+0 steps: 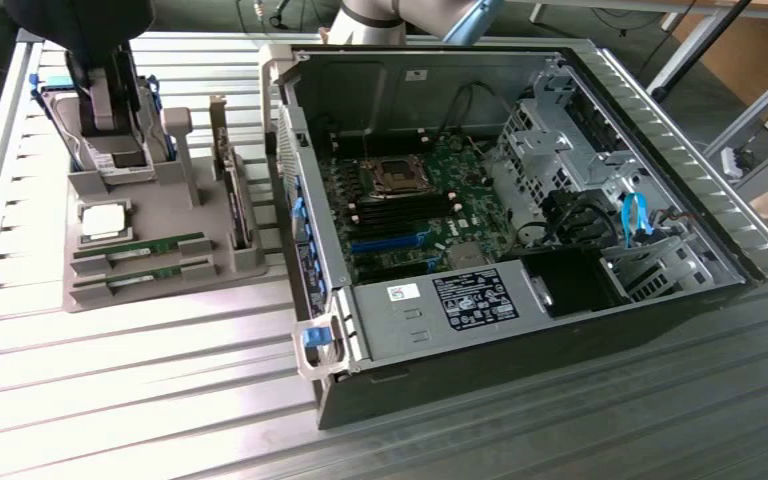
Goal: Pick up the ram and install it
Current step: 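Pick up the ram and move it above insertion slot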
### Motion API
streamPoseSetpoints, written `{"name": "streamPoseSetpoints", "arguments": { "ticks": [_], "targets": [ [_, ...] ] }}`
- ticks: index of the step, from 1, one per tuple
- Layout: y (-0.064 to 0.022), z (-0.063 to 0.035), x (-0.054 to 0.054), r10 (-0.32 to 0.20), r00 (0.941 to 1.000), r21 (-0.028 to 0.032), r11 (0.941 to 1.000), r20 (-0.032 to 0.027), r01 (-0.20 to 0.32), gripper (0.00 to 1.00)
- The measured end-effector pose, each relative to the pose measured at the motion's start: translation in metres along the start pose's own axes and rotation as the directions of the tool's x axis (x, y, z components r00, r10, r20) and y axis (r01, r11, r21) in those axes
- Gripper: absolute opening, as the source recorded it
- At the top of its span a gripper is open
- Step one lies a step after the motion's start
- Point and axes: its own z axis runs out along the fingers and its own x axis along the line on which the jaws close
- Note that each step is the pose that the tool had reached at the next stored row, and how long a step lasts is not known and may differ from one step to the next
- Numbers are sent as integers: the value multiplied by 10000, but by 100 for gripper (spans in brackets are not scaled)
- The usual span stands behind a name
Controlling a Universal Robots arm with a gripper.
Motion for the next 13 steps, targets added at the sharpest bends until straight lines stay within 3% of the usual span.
{"name": "streamPoseSetpoints", "arguments": {
  "ticks": [9,13],
  "targets": [
    [11,11,155,0,10000,0,10000,0,0,29],
    [2,61,180,1,10000,-2,10000,-13,-1,29]
  ]
}}
